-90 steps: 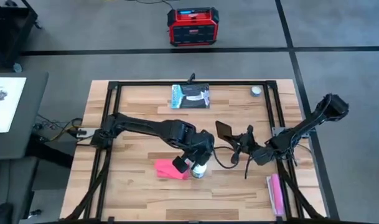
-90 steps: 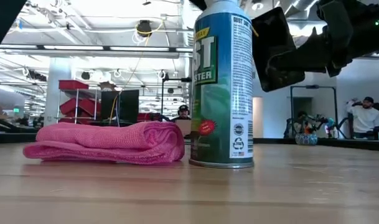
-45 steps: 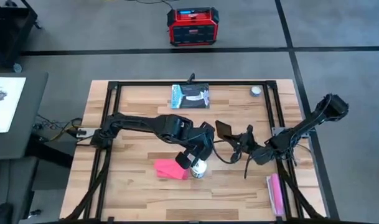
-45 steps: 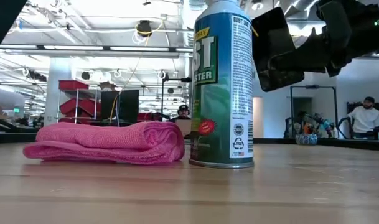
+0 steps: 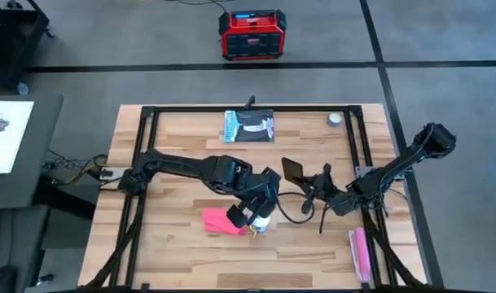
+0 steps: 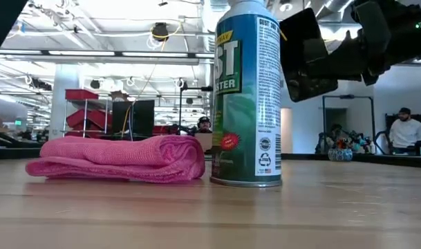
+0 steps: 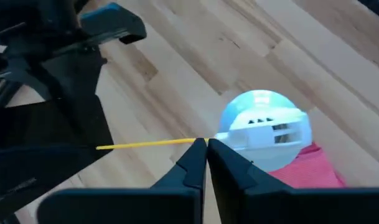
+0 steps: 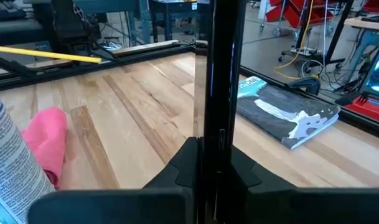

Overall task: Apply microfiber cloth
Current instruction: Spray the back of the cellphone using the spray bottle

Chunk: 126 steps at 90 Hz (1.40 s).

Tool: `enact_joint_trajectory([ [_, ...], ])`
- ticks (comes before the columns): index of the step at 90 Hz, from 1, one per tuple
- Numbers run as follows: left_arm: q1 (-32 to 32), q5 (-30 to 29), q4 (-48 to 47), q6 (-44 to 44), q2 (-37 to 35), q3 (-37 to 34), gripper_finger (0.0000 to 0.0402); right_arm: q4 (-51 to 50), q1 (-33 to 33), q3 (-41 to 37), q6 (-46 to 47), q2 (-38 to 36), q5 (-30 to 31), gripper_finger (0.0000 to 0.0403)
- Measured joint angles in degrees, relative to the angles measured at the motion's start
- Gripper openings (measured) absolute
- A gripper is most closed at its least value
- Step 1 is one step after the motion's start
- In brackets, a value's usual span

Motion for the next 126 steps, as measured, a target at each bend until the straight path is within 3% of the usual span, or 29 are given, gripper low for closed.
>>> enact_joint_trajectory([
  [126, 0.5, 2.4, 0.4, -0.6, 2.0, 0.0, 0.0, -0.7, 0.3, 1.1, -1.0, 0.0, -0.7, 0.0016],
])
